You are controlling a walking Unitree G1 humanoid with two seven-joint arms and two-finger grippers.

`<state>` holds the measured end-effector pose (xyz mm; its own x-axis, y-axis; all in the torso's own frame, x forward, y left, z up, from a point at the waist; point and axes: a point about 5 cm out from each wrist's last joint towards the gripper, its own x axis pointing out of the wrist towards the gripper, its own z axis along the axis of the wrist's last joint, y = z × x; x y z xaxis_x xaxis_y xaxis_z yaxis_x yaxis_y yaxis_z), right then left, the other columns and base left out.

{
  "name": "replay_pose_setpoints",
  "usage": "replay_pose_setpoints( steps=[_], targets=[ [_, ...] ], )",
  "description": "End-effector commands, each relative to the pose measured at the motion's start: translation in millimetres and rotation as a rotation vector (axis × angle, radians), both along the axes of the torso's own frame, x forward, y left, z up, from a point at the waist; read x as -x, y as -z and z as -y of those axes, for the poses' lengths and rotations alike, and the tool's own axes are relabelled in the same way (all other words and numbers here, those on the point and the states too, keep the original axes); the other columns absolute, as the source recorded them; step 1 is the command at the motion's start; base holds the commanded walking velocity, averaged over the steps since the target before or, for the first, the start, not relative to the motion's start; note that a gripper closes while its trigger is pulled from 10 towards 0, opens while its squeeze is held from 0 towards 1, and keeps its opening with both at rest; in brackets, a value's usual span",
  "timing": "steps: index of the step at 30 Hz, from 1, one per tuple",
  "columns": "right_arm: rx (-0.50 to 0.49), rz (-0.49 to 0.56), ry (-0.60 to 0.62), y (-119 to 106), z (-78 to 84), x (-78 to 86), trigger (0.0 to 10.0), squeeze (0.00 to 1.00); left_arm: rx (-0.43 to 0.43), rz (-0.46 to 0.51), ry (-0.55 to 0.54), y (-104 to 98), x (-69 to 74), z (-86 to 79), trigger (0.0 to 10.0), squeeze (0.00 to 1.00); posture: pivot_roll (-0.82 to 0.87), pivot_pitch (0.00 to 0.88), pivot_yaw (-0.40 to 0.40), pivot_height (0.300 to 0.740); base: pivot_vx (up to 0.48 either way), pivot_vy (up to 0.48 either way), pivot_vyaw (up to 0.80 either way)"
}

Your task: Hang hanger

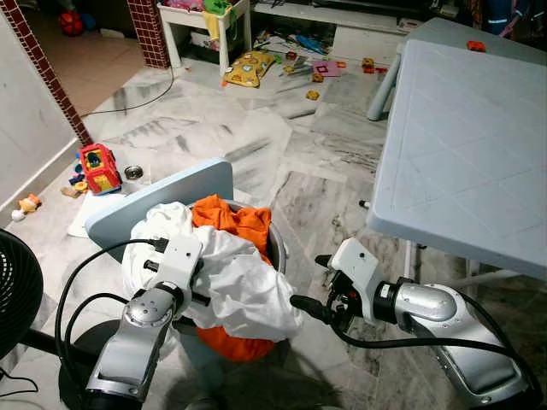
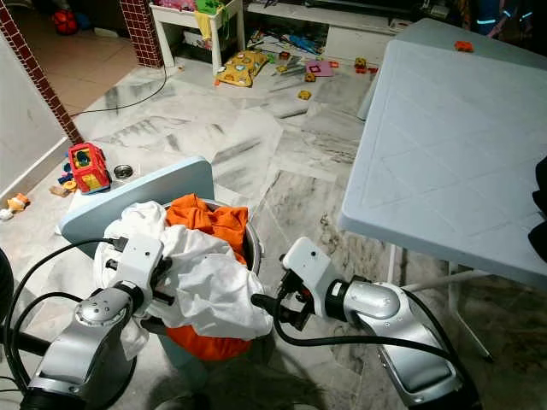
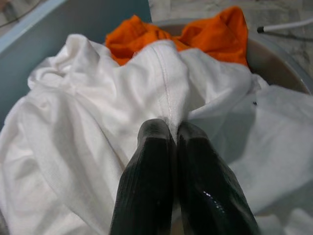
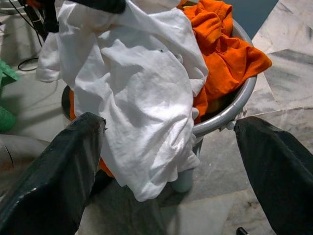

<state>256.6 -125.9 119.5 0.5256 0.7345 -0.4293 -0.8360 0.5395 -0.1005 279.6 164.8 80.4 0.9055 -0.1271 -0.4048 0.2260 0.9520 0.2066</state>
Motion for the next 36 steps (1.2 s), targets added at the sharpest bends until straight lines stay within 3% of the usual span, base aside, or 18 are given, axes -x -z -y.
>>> replay_pose_setpoints(
  steps=[1,6,10,14,16,17,18,21,24,28,36],
  targets=[
    [0.004,0.006,0.011,-0.6,2.5,-1.3,10.0,0.0,0.033,0.024,-0.014,-2.6,2.2,0.1,0.0,0.0,-0.09,0.127,-0.027,0.74,0.0,0.0,0.0],
    [0.005,0.013,0.022,0.3,2.0,-2.4,10.0,0.0,0.13,0.069,-0.025,-9.3,-0.2,7.1,0.0,0.0,-0.09,0.126,-0.027,0.74,0.0,0.0,0.0],
    [0.006,0.026,0.047,0.9,3.0,-7.2,10.0,0.0,0.253,0.169,-0.048,-27.6,-10.5,15.4,0.0,0.0,-0.09,0.113,-0.022,0.74,0.0,0.0,0.0],
    [0.008,0.041,0.064,0.3,3.0,-11.5,10.0,0.0,0.315,0.22,-0.037,-41.9,-19.3,24.4,0.0,0.0,-0.08,0.099,-0.019,0.74,0.0,0.0,0.0],
    [-0.006,0.057,0.085,-2.1,2.6,-16.2,10.0,0.0,0.371,0.409,0.047,-93.6,-27.4,43.2,0.0,0.0,-0.06,0.096,-0.015,0.74,0.0,0.0,0.0],
    [-0.006,0.057,0.085,-2.1,2.6,-16.2,10.0,0.0,0.371,0.409,0.047,-93.6,-27.4,43.2,0.0,0.0,-0.06,0.096,-0.015,0.74,0.0,0.0,0.0],
    [-0.009,0.062,0.092,-1.8,2.5,-17.2,10.0,0.0,0.4,0.475,0.055,-110.7,-26.3,45.6,0.0,0.0,-0.06,0.095,-0.014,0.74,0.0,0.0,0.0],
    [-0.009,0.064,0.098,0.7,1.3,-18.0,10.0,0.0,0.421,0.522,0.051,-119.1,-20.6,42.1,0.0,0.0,-0.05,0.097,-0.012,0.74,0.0,0.0,0.0],
    [-0.015,0.072,0.111,1.0,-0.4,-19.1,10.0,0.0,0.44,0.529,0.013,-113.3,-13.6,34.1,0.0,0.0,-0.05,0.1,-0.013,0.74,0.0,0.0,0.0],
    [-0.008,0.079,0.106,2.1,-0.5,-18.5,10.0,0.0,0.49,0.426,-0.092,-82.1,4.3,23.4,0.0,0.0,-0.05,0.102,-0.02,0.74,0.0,0.0,0.0],
    [0.008,0.082,0.097,2.1,3.6,-18.7,10.0,0.0,0.383,0.254,-0.189,-37.9,36.2,13.6,0.0,0.0,-0.05,0.1,-0.035,0.74,0.0,0.0,0.0]
  ],
)
